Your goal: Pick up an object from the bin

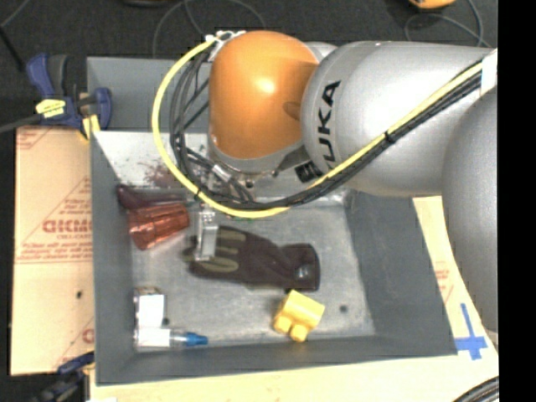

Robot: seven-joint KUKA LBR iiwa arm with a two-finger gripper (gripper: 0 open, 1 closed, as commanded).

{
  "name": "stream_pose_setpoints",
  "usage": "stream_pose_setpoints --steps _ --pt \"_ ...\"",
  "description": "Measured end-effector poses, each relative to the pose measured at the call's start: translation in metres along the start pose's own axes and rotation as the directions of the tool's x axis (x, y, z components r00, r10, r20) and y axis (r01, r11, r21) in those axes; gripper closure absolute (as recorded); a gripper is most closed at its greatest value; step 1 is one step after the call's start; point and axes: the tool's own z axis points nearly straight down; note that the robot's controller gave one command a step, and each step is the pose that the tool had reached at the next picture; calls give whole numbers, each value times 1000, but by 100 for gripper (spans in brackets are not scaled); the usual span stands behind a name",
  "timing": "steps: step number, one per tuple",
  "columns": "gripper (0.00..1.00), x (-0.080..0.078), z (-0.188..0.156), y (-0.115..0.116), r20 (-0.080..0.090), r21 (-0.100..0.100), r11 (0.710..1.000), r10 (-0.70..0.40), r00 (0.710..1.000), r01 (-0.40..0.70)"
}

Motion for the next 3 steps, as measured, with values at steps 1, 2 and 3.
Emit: stream_pose_setpoints --steps 1,2,3 --pt "0 -1 -5 -1 8 -2 1000 4 1000 -4" --pt "0 5 34 -27 13 -4 1000 -7 1000 7" --pt "0 4 70 -39 6 2 992 -124 992 124"
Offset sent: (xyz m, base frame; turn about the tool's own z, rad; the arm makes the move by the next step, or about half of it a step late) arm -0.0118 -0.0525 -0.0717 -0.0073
